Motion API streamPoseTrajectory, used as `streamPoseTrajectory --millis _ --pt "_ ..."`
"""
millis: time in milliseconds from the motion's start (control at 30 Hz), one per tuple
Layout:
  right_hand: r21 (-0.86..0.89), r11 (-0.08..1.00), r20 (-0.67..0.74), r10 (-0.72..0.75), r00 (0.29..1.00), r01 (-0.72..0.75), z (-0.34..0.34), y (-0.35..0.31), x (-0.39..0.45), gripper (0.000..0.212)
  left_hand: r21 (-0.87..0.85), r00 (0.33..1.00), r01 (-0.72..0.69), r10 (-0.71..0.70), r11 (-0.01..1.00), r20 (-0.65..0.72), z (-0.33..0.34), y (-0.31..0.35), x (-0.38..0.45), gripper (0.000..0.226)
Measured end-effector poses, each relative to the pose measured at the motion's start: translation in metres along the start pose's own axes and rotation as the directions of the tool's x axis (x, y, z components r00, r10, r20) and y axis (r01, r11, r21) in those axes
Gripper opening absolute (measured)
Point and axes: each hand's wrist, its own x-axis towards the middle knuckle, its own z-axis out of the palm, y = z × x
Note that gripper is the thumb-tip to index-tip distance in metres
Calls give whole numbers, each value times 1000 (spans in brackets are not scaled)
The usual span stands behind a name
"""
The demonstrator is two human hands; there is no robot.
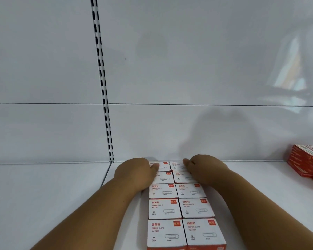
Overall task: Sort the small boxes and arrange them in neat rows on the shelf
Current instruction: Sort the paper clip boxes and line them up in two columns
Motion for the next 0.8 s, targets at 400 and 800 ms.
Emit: streamPoseTrajectory --millis 400,800 --pt "-13 999 31 36 999 -36 1 -3 -2 50 -2 999 -24 24 1000 29 -4 2 -1 50" --pt "225 949 -138 -194 971 222 0 -3 -15 32 -46 965 69 -78 997 -250 -4 10 -8 40"
